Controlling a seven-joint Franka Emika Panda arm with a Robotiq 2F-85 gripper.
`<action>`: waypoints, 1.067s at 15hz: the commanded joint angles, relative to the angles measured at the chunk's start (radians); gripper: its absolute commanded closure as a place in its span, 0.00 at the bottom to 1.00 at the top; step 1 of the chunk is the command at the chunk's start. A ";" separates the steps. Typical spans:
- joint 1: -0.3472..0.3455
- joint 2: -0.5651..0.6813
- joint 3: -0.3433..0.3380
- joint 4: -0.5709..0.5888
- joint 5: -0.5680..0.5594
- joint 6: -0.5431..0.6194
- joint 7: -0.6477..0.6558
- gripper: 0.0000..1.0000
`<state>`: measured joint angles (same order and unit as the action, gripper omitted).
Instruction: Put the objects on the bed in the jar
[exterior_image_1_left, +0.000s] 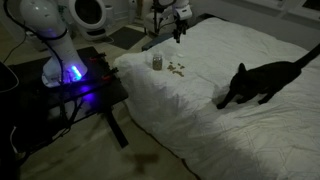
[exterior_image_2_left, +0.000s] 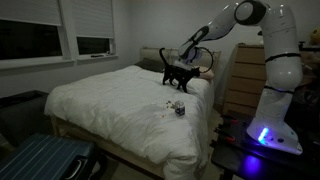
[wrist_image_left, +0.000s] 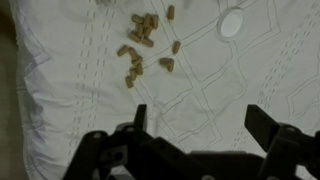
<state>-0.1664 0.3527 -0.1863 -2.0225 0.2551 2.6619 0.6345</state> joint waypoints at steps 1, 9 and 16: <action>0.011 0.001 -0.011 0.003 0.008 -0.004 -0.007 0.00; 0.008 0.104 -0.019 0.130 0.021 -0.088 0.046 0.00; -0.012 0.306 -0.014 0.387 0.022 -0.266 0.110 0.00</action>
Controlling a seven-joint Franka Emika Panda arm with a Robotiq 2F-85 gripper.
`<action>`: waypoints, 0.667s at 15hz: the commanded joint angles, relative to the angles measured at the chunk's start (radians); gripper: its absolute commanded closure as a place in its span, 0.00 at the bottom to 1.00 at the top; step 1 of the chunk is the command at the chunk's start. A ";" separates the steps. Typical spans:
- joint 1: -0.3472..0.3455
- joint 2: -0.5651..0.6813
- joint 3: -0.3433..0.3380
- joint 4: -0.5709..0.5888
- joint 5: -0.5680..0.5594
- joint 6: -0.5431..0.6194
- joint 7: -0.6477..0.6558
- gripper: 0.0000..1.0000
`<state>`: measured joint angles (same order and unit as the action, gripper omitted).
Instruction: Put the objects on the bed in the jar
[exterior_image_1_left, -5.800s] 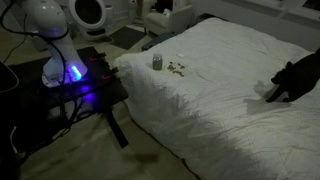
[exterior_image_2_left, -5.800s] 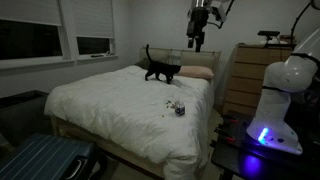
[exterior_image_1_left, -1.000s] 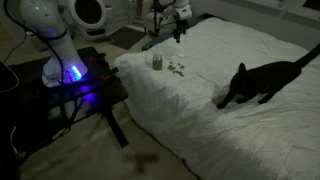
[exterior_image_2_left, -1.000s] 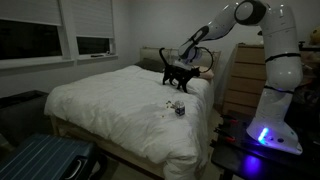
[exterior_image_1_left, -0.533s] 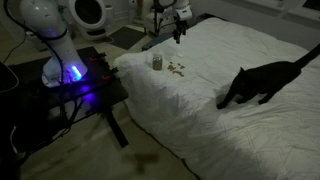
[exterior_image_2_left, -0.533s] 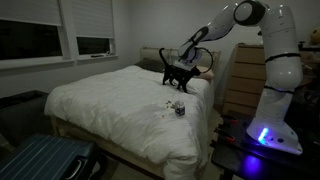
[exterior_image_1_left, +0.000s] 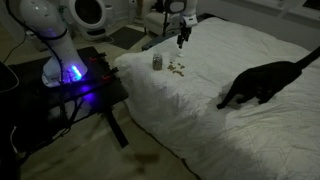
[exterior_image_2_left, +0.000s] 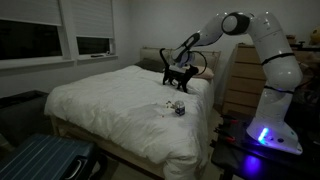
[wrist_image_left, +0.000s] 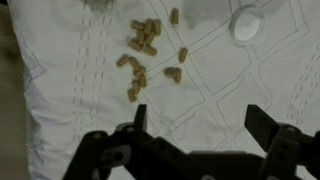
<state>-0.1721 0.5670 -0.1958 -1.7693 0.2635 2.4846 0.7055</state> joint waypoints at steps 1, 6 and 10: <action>-0.009 0.120 -0.004 0.167 0.012 -0.114 0.049 0.00; -0.015 0.258 0.000 0.307 0.006 -0.207 0.084 0.00; -0.020 0.351 0.003 0.392 0.008 -0.204 0.093 0.00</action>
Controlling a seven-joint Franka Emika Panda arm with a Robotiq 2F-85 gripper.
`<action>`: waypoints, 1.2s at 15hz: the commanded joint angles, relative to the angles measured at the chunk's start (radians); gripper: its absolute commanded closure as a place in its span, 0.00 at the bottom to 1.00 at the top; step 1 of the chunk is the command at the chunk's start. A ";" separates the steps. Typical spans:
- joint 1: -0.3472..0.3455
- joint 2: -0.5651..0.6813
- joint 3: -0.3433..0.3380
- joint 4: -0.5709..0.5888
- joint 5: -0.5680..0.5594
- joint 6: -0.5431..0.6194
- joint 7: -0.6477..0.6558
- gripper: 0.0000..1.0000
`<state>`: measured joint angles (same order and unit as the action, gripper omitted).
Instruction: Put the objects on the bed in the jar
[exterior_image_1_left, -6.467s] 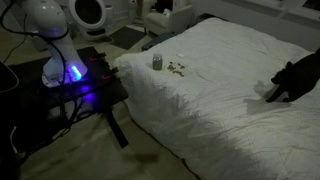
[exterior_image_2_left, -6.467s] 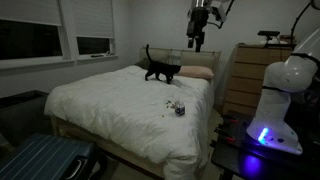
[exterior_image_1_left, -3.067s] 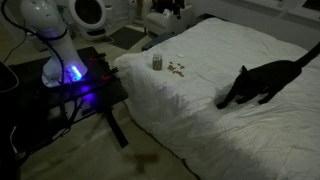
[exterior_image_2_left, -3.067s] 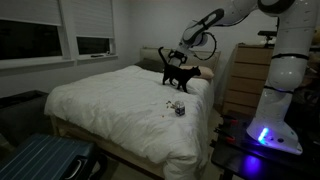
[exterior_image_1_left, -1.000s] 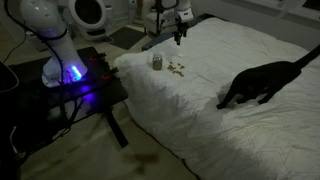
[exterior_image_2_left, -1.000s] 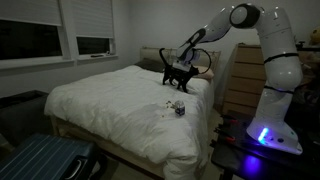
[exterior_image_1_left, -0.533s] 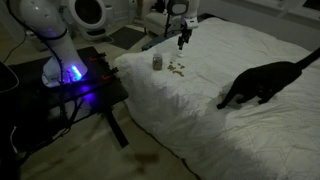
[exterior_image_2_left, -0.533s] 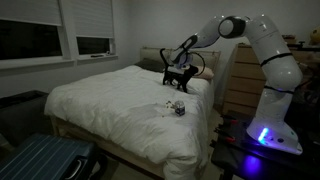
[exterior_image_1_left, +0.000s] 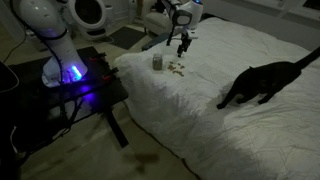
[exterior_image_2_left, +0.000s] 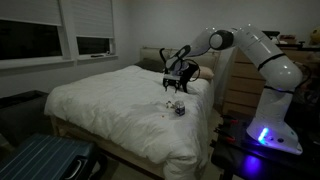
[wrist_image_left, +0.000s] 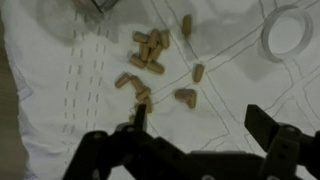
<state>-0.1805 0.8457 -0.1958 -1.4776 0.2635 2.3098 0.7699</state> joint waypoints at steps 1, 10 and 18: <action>-0.014 0.093 0.003 0.119 0.011 -0.015 0.032 0.00; -0.039 0.255 -0.003 0.296 -0.001 -0.067 0.086 0.00; -0.058 0.344 0.007 0.419 -0.002 -0.125 0.148 0.00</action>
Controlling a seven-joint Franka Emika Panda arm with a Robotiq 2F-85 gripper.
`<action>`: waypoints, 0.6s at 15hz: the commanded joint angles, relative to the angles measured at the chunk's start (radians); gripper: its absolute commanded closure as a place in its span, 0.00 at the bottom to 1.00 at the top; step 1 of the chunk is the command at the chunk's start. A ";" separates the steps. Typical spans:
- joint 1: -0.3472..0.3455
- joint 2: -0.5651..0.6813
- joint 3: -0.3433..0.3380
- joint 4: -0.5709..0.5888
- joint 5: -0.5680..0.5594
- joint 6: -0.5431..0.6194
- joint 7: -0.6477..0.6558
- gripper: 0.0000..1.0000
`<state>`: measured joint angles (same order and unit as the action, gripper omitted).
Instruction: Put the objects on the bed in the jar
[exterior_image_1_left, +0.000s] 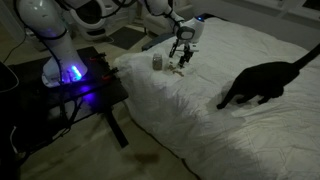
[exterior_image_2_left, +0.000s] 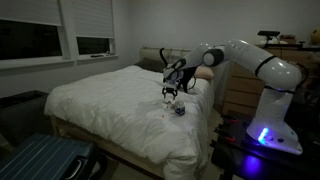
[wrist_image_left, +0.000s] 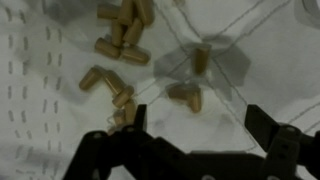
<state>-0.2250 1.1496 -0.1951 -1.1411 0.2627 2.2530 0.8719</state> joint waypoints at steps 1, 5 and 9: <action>-0.015 0.046 0.006 0.091 -0.003 -0.087 0.053 0.00; -0.021 0.067 0.011 0.128 -0.005 -0.156 0.081 0.00; -0.026 0.087 0.013 0.155 -0.007 -0.166 0.093 0.00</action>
<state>-0.2348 1.2057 -0.1935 -1.0514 0.2623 2.1269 0.9335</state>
